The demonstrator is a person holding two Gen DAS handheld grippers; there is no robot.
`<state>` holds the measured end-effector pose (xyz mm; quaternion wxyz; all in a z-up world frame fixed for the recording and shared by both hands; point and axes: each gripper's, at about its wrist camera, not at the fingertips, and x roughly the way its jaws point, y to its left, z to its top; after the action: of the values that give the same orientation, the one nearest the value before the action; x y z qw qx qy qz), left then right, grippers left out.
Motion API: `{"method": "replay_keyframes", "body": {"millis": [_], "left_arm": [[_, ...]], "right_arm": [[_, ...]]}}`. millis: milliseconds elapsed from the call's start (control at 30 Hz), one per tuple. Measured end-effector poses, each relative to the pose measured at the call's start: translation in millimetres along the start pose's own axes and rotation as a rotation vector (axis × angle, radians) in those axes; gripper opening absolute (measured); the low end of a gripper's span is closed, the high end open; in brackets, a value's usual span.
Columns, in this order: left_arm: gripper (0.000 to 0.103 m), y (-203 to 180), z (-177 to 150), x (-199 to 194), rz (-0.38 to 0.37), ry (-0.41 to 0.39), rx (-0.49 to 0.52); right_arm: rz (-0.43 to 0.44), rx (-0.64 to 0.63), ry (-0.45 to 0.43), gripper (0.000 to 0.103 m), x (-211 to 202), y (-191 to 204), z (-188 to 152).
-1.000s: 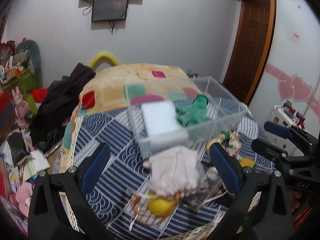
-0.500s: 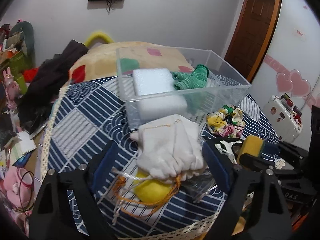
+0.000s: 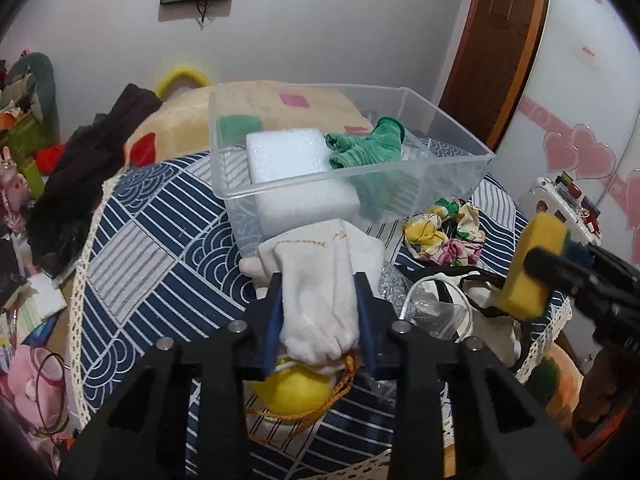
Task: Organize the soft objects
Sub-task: 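Grasp the white cloth bag with the left gripper while the right grasps the sponge, then place the cloth bag and yellow-green sponge into the clear box, open both grippers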
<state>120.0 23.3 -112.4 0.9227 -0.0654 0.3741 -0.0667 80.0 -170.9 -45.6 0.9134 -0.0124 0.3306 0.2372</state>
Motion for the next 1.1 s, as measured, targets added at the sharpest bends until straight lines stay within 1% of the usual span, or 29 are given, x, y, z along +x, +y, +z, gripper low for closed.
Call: {"method": "replay_keyframes", "body": {"millis": [67, 200, 400, 600, 767, 900, 1100], "left_arm": [[0.029, 0, 0, -4, 0.005, -0.01, -0.002], [0.027, -1, 0, -21, -0.009, -0.041, 0.003], [0.026, -4, 2, -55, -0.006, -0.114, 0.024], [0.026, -4, 15, -86, -0.016, -0.196, 0.017], [0.026, -5, 34, -94, -0.008, -0.249, 0.014], [0.026, -5, 52, -92, 0.009, -0.286, 0.019], [0.026, -5, 74, -75, 0.014, -0.29, 0.018]], "right_arm": [[-0.008, 0.004, -0.013, 0.047, -2, -1, 4], [-0.023, 0.008, -0.041, 0.047, -6, -2, 12], [-0.032, 0.009, -0.078, 0.047, -12, -1, 22], [-0.045, -0.006, -0.117, 0.047, -16, 0, 36], [-0.056, -0.012, -0.164, 0.047, -20, -2, 54], [-0.07, -0.026, -0.193, 0.047, -17, -1, 69], [-0.099, -0.051, -0.211, 0.047, -4, 3, 86]]}}
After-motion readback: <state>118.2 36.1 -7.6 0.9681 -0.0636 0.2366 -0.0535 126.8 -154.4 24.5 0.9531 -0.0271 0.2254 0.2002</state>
